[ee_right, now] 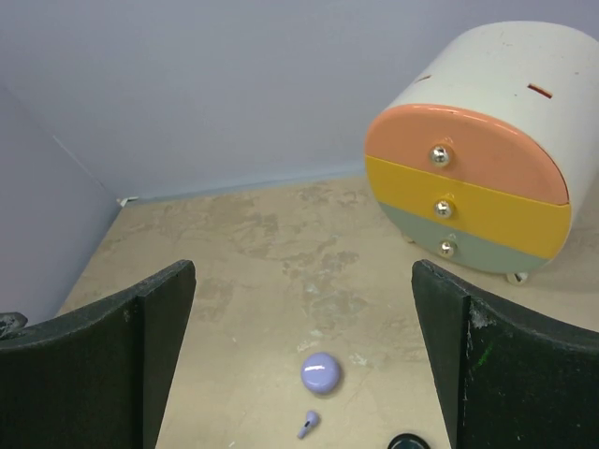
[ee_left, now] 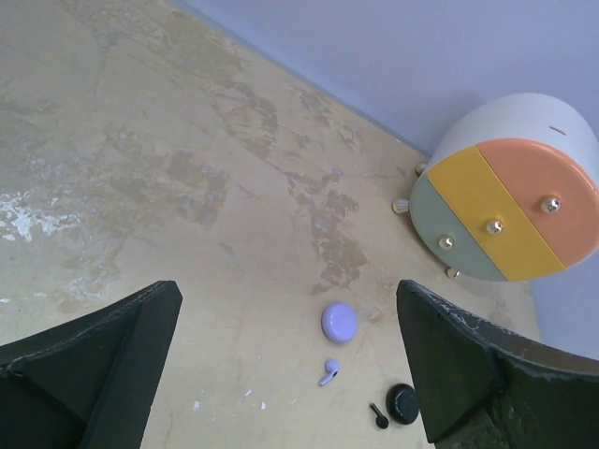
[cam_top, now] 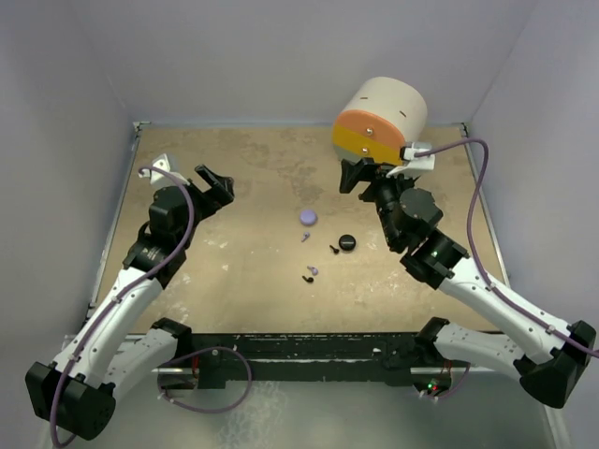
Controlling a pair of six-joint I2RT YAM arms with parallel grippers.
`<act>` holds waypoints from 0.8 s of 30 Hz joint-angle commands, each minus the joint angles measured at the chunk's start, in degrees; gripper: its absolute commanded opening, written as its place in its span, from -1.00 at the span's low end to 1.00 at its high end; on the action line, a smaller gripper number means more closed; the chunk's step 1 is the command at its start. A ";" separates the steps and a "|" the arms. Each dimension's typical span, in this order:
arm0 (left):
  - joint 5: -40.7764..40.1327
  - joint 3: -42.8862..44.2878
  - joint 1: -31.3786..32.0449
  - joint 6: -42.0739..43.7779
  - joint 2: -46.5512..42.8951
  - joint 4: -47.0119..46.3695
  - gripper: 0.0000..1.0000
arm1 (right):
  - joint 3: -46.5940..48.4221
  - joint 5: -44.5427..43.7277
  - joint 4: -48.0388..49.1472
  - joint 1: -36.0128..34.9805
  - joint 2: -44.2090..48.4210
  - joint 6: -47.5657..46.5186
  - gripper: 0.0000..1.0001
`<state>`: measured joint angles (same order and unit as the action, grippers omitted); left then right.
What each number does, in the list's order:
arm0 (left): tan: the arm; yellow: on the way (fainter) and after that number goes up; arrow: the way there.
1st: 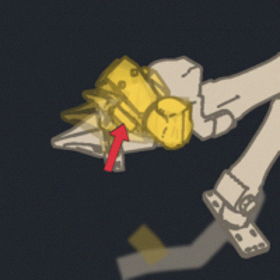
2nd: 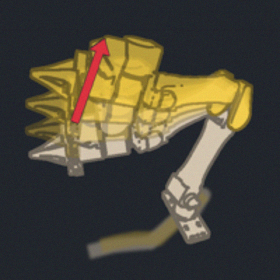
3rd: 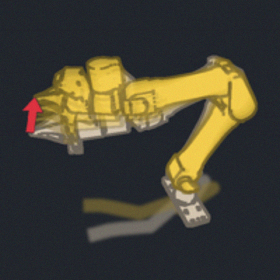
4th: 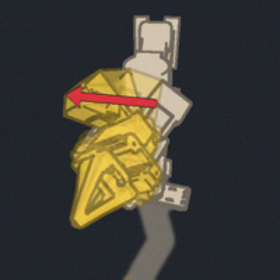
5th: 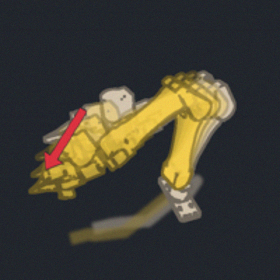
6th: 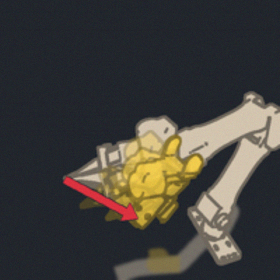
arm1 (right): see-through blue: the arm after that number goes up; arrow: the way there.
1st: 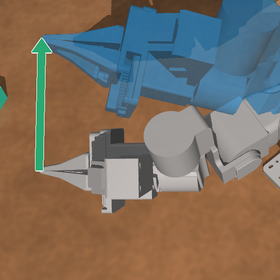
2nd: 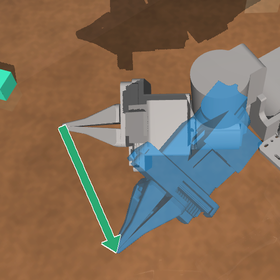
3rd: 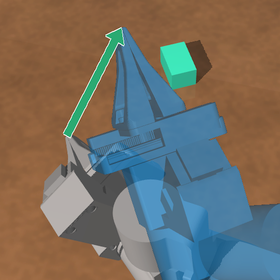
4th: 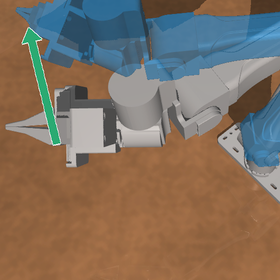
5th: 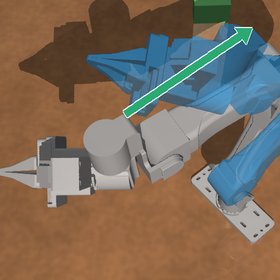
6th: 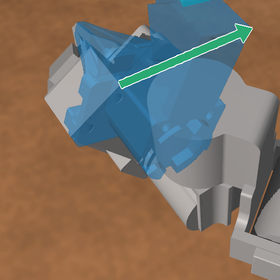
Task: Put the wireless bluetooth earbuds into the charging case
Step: Pick up the charging case at the center of the board.
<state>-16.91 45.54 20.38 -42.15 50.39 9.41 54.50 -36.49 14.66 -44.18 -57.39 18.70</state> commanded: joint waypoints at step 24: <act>-12.02 7.59 0.30 4.70 1.74 10.39 1.00 | -1.38 -0.03 3.95 0.11 2.28 -3.98 1.00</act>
<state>-25.89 48.93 20.40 -40.25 53.56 19.35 52.56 -36.32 16.38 -44.18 -56.36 15.81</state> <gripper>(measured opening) 0.997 0.998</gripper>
